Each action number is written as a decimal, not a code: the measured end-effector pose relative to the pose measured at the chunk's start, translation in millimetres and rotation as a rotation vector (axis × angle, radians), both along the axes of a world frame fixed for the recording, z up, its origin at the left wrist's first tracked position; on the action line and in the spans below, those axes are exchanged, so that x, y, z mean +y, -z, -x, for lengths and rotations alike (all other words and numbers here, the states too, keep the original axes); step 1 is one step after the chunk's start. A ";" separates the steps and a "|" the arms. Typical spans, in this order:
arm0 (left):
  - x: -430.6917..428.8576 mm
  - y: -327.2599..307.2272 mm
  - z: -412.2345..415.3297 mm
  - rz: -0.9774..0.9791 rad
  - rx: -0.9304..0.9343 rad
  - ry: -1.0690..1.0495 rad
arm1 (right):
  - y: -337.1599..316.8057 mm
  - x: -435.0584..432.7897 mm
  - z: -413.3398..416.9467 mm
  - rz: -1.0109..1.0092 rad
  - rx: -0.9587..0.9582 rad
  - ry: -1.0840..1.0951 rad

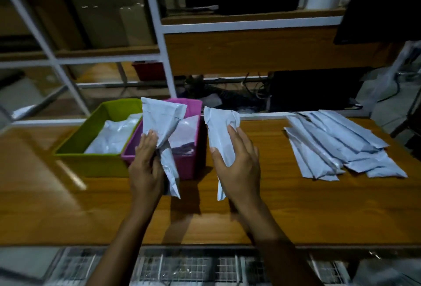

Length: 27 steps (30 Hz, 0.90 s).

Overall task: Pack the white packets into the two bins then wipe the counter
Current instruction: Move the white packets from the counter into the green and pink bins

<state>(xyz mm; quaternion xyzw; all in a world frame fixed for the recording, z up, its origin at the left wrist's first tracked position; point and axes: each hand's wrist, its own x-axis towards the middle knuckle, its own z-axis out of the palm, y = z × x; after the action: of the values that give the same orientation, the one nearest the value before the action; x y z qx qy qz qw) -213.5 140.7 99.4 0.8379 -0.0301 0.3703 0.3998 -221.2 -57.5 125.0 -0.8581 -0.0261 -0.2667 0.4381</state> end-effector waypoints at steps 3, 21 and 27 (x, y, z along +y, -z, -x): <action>55.1 -4.9 5.1 -0.007 0.005 -0.068 | -5.0 43.7 -1.1 0.037 -0.007 -0.079; 302.7 -28.5 -169.9 -0.167 0.382 -0.002 | -14.1 319.3 -162.0 0.157 0.216 -0.093; 328.1 36.5 -255.9 -0.083 0.742 0.098 | 1.4 379.5 -231.2 0.369 0.377 -0.024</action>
<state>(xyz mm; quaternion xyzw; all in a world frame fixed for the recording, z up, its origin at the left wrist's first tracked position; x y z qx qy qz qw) 42.4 468.8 62.9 0.9281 0.0616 0.0204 0.3665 10.0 322.0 123.7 -0.9575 -0.0024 -0.0876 0.2746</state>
